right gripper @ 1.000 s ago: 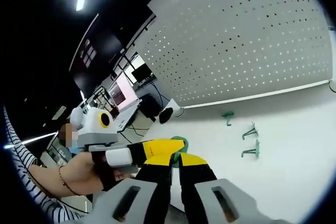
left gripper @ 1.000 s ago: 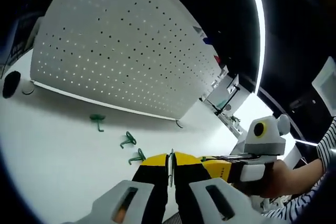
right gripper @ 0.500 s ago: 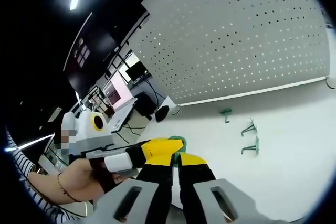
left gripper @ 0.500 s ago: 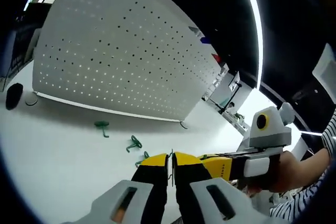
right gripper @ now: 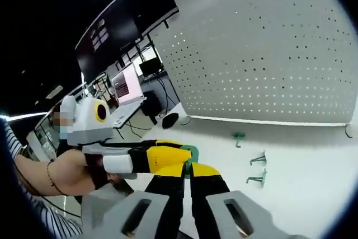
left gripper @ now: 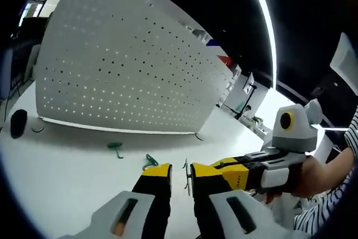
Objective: Insert the hook assembly into the mounting plate slot until the hook locks in place.
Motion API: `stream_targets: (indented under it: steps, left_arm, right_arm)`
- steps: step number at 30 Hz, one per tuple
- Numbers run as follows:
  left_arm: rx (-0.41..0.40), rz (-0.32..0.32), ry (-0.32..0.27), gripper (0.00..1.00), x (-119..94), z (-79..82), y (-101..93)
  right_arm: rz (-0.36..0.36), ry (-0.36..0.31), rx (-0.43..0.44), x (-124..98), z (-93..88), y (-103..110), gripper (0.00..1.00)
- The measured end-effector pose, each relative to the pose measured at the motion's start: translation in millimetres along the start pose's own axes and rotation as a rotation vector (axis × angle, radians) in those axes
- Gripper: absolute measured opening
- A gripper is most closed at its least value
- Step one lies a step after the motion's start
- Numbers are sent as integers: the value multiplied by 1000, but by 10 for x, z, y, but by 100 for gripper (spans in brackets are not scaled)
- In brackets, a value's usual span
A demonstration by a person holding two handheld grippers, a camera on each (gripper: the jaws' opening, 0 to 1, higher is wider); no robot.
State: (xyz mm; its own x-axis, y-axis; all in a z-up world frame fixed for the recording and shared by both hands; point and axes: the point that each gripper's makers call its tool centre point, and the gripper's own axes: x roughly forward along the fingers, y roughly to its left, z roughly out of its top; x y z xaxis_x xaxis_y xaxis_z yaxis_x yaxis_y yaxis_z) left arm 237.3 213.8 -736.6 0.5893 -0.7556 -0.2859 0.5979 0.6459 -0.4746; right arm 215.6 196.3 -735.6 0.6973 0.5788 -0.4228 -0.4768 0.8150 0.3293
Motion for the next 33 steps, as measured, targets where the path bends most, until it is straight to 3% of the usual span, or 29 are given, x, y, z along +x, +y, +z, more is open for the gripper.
stream_targets:
  steps: [9, 21, 29, 33]
  left_arm:
    - [14, 25, 0, 35, -133, -30, 85]
    - [51, 28, -15, 66, -238, -131, 2]
    - [64, 59, 7, 75, -304, -244, 47]
    - [84, 70, 17, 80, -331, -286, 33]
  right_arm:
    - [-34, -64, -83, -32, 124, 9, 0]
    - [-82, -160, -152, -51, 260, 87, 0]
    - [-98, -190, -174, -24, 324, 109, 0]
    - [-109, -223, -193, -34, 439, 110, 0]
